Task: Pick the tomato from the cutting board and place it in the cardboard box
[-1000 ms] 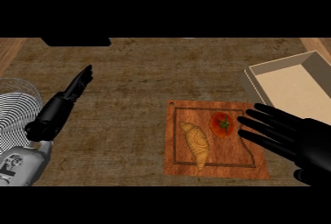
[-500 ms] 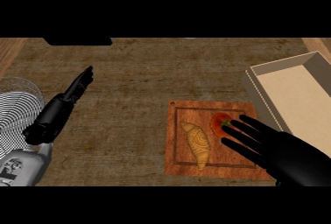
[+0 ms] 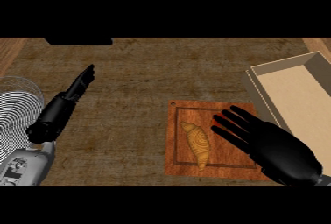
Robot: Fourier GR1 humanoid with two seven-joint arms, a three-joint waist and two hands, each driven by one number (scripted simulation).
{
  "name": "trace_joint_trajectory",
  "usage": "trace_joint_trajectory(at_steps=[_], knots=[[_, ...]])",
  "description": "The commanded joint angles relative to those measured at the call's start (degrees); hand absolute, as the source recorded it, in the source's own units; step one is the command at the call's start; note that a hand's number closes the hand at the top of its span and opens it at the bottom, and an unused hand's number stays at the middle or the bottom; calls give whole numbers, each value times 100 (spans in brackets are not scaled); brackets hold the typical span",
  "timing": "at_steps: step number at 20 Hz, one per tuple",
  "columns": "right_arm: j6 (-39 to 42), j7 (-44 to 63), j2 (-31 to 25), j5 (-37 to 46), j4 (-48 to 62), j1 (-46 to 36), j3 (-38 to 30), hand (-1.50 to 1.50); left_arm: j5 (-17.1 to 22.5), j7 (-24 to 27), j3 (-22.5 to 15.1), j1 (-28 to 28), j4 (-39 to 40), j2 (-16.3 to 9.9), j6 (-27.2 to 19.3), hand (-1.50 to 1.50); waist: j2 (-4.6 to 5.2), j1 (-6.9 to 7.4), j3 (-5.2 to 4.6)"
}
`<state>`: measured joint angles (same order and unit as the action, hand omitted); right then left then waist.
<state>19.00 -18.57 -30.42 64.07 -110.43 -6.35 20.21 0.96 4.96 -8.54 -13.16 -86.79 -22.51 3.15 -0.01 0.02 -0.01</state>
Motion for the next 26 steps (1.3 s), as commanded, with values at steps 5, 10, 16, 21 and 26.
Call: trace_joint_trajectory(at_steps=[5, 10, 16, 21, 26], knots=[[220, -55, 460, 488, 679, -653, -225, -150, -34, -377, 348, -248, -91, 186, 332, 0, 0, 5, 1], [103, -110, 807, 903, 649, -242, 24, -150, -319, -163, 485, -36, -137, 310, 497, 0, -3, -5, 0], [-413, -325, 1212, 1279, 1583, -387, 111, -150, -326, -71, 647, 426, -418, 349, 736, 0, -2, 22, 1], [-587, -404, 1141, 1558, 1688, -329, -199, -150, -640, 32, 734, 215, -184, 550, 678, 0, -2, 0, 0], [-913, -441, 1469, 1645, 2551, -806, -422, -150, -382, -582, 819, 472, -1103, 470, 1011, 0, -5, 40, 2]])
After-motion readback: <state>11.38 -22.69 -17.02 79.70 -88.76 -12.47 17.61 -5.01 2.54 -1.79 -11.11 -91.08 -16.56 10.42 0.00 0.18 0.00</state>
